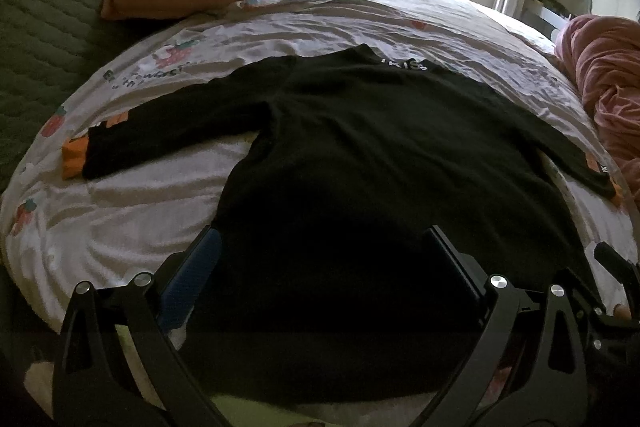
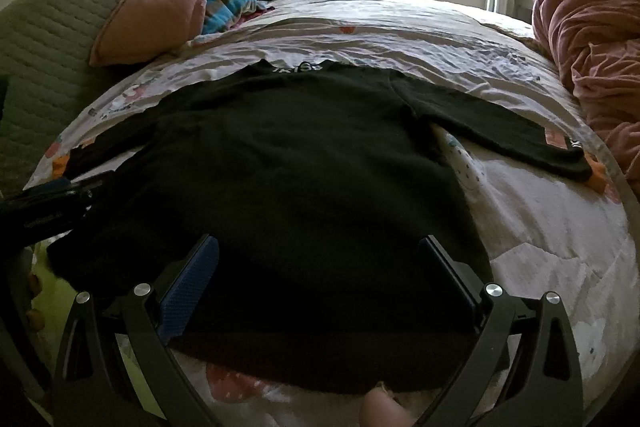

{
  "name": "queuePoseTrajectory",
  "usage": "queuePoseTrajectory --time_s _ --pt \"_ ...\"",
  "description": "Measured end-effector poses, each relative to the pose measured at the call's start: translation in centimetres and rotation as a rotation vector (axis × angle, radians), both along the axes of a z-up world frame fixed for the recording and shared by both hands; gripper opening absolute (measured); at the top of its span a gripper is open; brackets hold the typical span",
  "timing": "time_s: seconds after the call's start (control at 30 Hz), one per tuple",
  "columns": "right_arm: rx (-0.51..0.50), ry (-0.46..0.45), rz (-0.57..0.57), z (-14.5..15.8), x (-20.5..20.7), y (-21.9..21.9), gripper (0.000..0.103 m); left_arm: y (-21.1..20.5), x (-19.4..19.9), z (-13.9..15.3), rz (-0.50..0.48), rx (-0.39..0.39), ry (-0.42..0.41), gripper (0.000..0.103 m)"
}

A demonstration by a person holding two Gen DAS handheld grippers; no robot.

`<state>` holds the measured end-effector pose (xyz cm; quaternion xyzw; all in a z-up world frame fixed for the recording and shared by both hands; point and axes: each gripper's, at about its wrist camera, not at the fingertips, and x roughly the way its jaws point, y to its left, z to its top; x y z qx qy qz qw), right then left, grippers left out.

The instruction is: Fold small clothes

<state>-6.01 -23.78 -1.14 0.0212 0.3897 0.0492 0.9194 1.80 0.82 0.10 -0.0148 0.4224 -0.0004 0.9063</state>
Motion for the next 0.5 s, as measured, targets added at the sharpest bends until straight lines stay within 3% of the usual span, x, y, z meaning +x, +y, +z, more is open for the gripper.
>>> queuePoseTrajectory --time_s 0.5 --pt "0.028 -0.045 -0.03 1.9 5.5 -1.0 0.099 -0.4 4.5 1.8 0.001 0.004 0.003 0.094"
